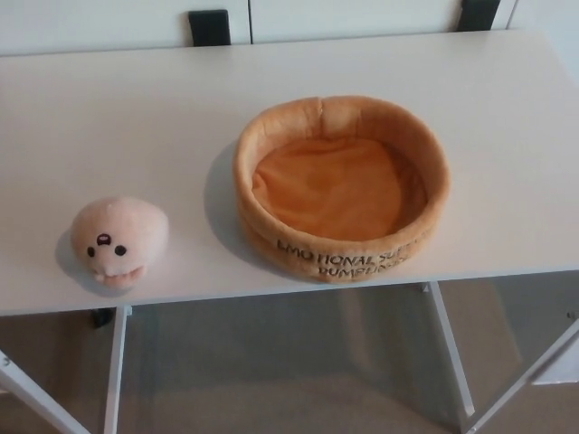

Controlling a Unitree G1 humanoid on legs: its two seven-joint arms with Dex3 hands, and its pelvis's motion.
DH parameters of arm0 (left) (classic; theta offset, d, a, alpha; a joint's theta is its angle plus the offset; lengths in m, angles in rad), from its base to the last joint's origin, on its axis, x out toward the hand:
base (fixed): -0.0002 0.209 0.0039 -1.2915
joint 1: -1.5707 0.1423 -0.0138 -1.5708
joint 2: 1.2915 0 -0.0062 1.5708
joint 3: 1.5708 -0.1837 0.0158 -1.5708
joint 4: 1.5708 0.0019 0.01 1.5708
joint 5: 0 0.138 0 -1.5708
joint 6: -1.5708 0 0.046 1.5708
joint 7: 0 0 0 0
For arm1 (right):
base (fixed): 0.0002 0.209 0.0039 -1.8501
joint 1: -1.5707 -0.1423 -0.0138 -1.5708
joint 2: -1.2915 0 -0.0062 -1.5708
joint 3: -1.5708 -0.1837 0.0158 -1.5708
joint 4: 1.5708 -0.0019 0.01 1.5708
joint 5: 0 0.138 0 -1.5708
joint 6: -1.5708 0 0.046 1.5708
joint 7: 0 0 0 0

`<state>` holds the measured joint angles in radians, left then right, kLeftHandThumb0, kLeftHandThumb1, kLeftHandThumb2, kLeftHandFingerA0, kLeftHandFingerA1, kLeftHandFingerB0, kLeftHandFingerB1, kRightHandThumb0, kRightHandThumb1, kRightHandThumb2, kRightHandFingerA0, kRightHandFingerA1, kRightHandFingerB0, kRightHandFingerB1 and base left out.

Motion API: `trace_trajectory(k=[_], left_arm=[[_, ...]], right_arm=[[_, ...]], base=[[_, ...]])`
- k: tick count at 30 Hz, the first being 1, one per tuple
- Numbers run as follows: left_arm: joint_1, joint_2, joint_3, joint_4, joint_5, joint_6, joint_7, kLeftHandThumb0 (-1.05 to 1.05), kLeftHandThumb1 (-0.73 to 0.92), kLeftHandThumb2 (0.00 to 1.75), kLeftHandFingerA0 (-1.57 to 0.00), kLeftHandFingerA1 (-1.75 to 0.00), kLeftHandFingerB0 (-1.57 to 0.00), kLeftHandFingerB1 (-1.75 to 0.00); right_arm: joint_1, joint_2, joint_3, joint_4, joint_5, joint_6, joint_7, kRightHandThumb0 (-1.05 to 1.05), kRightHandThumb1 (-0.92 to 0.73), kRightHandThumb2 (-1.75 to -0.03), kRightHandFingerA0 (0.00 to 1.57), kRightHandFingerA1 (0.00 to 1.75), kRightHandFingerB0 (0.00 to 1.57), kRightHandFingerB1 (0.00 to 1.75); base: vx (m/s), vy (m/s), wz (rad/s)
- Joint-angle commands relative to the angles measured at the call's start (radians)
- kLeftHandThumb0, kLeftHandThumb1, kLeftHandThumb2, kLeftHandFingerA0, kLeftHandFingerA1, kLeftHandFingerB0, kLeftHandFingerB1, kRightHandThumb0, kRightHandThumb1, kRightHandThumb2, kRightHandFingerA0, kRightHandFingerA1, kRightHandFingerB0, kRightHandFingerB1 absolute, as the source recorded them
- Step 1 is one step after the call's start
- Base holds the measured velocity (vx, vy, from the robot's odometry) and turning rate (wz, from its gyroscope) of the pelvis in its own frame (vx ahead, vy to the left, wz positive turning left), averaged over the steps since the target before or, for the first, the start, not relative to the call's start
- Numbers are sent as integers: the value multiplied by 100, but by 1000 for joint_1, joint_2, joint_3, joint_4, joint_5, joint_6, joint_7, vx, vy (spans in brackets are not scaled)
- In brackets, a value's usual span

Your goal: The robot walks towards a table in front, picks a dumpling toy with left hand and puts it in an orange round plate

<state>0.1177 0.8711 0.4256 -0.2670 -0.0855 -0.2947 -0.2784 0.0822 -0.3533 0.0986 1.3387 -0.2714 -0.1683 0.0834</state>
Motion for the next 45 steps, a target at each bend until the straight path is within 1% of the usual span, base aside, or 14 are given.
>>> trace_trajectory(k=[1,2,8,9,10,11,16,17,18,29,32,36,37,45], left_arm=[[-328,70,-330,32,82,403,-219,-25,38,53,-7,-30,-12,-26],[-348,67,-355,45,99,417,-232,-25,39,54,-6,-28,-10,-25],[-459,7,-514,163,223,462,-263,-27,38,52,-5,-30,-12,-26],[-481,-1,-548,193,247,472,-271,-28,38,54,-6,-28,-11,-26],[-502,-9,-579,221,269,480,-279,-28,38,54,-6,-28,-11,-26],[-513,-12,-596,235,282,486,-280,-29,39,54,-6,-28,-11,-26],[-548,-26,-662,302,308,486,-269,-30,36,59,-6,-25,-11,-27],[-558,-27,-703,330,342,496,-284,-32,26,66,0,-28,-3,-33],[-572,-30,-741,360,374,501,-299,-40,28,65,0,-22,-6,-27],[-641,-61,-879,480,457,534,-319,-43,29,66,0,-22,-6,-24],[-688,-93,-949,515,543,562,-328,-50,33,69,0,-13,-5,-20],[-705,-115,-967,539,564,555,-319,-49,34,69,0,-11,-5,-18],[-711,-136,-969,533,568,574,-313,-51,36,67,0,0,-6,-11],[-691,-211,-959,488,635,597,-250,-48,33,64,0,0,-5,-13]], right_arm=[[3,-15,-17,7,14,29,3,-43,-56,-80,54,56,42,49],[3,-16,-19,6,16,29,6,-37,-66,-59,59,46,46,38],[4,-17,-16,11,10,25,1,-38,-65,-59,59,45,49,38],[5,-17,-18,10,12,26,-1,-44,-55,-80,54,55,43,49],[5,-17,-19,8,14,27,-3,-44,-55,-80,54,55,43,49],[4,-17,-18,7,13,25,-4,-37,-65,-59,60,45,47,38],[2,-19,-18,7,11,23,-1,-37,-66,-59,58,44,47,38],[1,-18,-22,8,16,24,2,-36,-65,-59,59,45,51,39],[2,-20,-21,8,15,25,2,-37,-65,-59,59,45,47,37],[10,-19,-30,4,16,24,11,-37,-65,-59,58,46,49,39],[7,-17,-27,7,7,26,5,-36,-66,-59,57,44,47,38],[6,-17,-27,4,8,27,4,-35,-66,-59,58,45,47,38],[4,-19,-28,-2,10,22,7,-37,-66,-60,59,45,47,38],[-3,-16,-19,7,-4,23,-4,-39,-64,-59,58,44,46,37]], base=[[0,0,0],[0,0,0],[0,0,0],[0,0,0],[0,0,0],[0,0,0],[0,0,0],[0,0,0],[0,0,0],[0,0,0],[0,0,0],[0,0,0],[0,0,0],[0,0,0]])
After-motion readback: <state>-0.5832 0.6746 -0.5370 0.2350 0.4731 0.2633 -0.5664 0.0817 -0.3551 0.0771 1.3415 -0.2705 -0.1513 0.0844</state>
